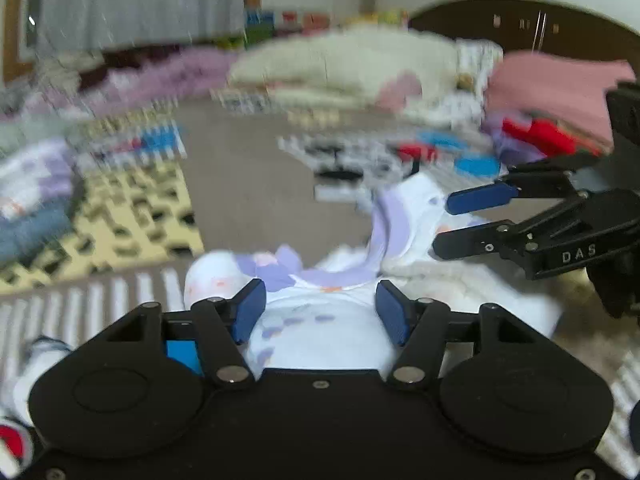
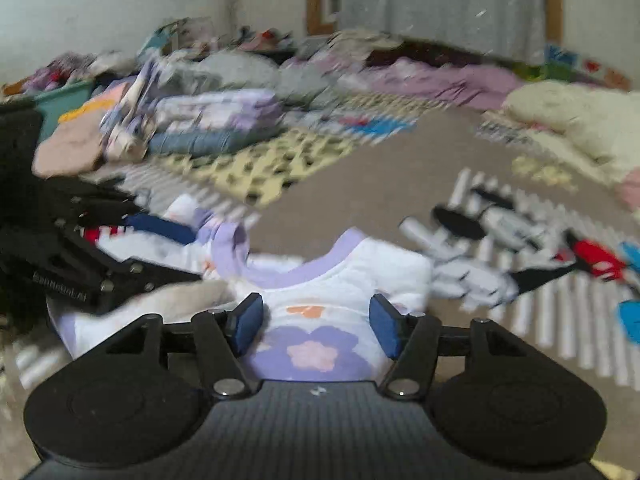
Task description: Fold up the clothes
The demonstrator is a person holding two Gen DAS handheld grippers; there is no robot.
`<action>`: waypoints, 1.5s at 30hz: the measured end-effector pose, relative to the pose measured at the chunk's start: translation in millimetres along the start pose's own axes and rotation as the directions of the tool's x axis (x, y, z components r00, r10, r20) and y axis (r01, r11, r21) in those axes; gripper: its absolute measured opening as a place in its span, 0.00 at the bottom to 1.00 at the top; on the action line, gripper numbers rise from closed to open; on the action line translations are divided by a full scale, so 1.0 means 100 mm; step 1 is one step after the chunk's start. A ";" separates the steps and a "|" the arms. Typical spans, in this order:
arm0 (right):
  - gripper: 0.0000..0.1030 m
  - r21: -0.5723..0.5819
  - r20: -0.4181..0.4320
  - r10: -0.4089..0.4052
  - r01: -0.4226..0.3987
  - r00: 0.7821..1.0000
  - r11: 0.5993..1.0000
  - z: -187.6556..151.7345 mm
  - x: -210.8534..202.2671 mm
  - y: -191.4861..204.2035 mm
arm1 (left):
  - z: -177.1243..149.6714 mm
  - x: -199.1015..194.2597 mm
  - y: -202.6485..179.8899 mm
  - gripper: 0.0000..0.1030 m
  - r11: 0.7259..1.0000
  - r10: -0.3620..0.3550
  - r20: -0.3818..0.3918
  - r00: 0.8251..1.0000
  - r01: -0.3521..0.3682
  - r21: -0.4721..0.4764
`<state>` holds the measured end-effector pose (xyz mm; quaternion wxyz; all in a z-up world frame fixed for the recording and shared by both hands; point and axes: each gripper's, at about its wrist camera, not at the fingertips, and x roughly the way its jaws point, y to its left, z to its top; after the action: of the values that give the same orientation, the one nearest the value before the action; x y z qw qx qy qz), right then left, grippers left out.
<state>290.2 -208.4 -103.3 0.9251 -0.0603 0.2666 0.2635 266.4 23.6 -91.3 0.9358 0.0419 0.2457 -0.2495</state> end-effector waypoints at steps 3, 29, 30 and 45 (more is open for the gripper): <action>0.58 -0.067 0.089 -0.027 0.033 0.996 0.997 0.01 -0.36 0.15 | -0.05 -0.34 -0.16 0.59 1.000 0.011 0.052 0.999 -0.012 0.015; 0.66 0.146 0.080 -0.043 0.031 0.996 0.989 -0.37 -0.44 0.15 | -0.29 -0.39 -0.22 0.69 0.989 -0.004 0.042 0.999 0.010 -0.145; 0.67 0.185 0.109 -0.057 0.036 0.992 0.982 -0.38 -0.54 0.13 | -0.29 -0.47 -0.20 0.69 0.983 0.014 0.059 0.998 -0.003 -0.185; 0.76 0.750 0.089 0.099 -0.132 0.991 0.648 -0.78 -0.27 -0.44 | -0.54 -0.31 0.33 0.72 0.729 0.022 0.029 0.999 0.004 -0.684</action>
<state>258.0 -277.4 -156.6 0.8531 0.3511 0.3368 0.1885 235.6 77.2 -125.2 0.8908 -0.3088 0.3036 -0.1379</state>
